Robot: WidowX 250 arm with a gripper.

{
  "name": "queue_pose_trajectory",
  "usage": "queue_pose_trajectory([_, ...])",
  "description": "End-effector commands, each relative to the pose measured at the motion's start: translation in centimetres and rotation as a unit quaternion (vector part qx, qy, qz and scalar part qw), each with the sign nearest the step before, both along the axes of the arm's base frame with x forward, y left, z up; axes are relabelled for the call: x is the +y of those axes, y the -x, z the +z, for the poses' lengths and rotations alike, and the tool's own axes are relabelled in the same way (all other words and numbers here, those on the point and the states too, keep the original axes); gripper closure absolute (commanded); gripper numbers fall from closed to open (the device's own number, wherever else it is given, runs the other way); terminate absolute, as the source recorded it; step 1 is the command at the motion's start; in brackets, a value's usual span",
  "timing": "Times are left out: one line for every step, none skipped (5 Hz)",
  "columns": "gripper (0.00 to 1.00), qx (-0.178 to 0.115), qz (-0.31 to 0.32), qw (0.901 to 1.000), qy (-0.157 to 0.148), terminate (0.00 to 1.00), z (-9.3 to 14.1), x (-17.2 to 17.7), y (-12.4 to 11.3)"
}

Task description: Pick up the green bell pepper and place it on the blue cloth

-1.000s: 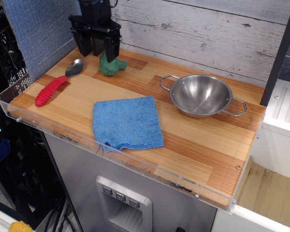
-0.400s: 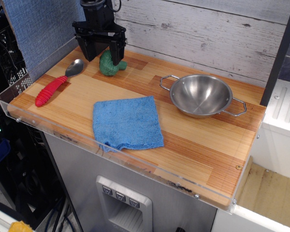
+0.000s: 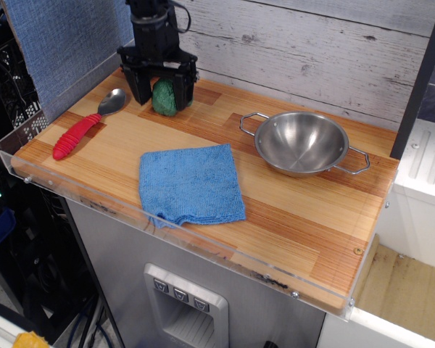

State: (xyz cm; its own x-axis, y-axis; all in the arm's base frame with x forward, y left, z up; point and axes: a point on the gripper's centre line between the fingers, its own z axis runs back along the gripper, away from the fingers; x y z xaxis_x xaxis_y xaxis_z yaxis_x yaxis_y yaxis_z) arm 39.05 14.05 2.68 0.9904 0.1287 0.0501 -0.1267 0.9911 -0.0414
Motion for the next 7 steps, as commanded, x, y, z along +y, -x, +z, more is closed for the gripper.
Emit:
queue_pose_trajectory([0.0,-0.019,0.001,0.9996,-0.02,0.0,1.3,0.4,-1.0])
queue_pose_trajectory([1.0,-0.025,-0.002,0.9994,-0.022,0.0,1.9,0.3,-0.8])
queue_pose_trajectory([1.0,-0.035,-0.004,0.999,-0.025,0.0,3.5,0.2,-0.5])
queue_pose_trajectory([1.0,-0.069,-0.001,0.9972,-0.03,0.0,8.2,0.0,0.9])
queue_pose_trajectory([1.0,-0.103,-0.01,0.9942,-0.03,0.0,11.8,-0.9,3.6])
queue_pose_trajectory([1.0,-0.1,-0.04,0.9937,-0.032,0.0,12.5,-2.3,6.7])
queue_pose_trajectory([1.0,-0.078,-0.086,0.9923,-0.042,0.0,11.3,-4.5,9.8])
